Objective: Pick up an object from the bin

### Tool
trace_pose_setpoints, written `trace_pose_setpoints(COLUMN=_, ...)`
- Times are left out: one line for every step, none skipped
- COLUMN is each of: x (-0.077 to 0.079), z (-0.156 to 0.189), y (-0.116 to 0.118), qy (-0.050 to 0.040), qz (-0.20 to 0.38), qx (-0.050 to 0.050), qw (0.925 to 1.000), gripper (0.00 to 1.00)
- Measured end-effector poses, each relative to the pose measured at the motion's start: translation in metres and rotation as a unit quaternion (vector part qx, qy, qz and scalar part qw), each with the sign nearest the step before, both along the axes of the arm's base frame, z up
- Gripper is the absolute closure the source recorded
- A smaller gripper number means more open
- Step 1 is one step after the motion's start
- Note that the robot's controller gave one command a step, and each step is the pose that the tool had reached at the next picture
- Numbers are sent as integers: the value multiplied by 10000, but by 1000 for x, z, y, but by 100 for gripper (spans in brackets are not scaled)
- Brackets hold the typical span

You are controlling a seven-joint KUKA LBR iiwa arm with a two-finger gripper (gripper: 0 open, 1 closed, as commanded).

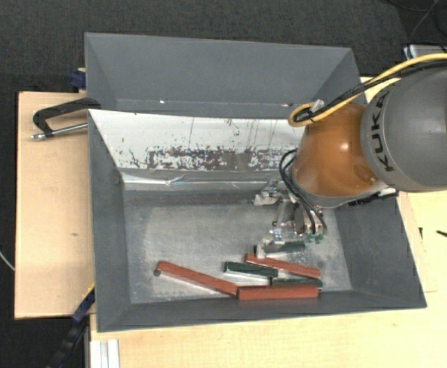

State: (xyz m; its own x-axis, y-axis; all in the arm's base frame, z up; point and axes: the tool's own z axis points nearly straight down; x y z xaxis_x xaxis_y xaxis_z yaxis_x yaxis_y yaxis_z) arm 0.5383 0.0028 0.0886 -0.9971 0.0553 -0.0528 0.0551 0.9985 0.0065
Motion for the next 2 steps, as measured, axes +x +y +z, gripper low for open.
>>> trace_pose_setpoints(x=0, z=0, y=0, qy=0, qz=-1, qx=1, qw=10000, gripper=0)
trace_pose_setpoints(x=-3, z=5, y=1, qy=40, qz=6, qx=-4, qw=10000, gripper=0)
